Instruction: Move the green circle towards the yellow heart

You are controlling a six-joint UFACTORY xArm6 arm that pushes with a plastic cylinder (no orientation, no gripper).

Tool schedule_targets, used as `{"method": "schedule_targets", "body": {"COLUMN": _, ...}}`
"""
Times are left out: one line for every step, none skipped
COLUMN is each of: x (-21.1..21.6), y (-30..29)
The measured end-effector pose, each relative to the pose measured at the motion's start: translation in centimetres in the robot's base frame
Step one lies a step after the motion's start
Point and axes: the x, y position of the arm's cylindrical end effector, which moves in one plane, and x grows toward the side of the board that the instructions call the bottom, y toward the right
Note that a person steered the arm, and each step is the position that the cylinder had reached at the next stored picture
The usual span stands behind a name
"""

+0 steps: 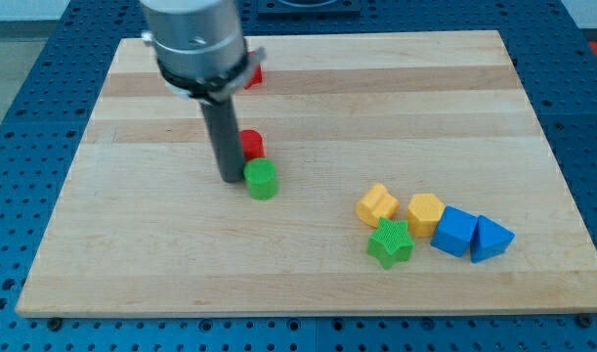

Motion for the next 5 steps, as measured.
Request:
{"method": "schedule_targets", "body": {"x": 2.36, "y": 2.16}}
{"method": "schedule_targets", "body": {"x": 2.25, "y": 2.05}}
{"method": "schedule_targets", "body": {"x": 2.09, "y": 1.89}}
{"method": "schedule_targets", "body": {"x": 2.09, "y": 1.89}}
{"method": "schedule_targets", "body": {"x": 2.09, "y": 1.46}}
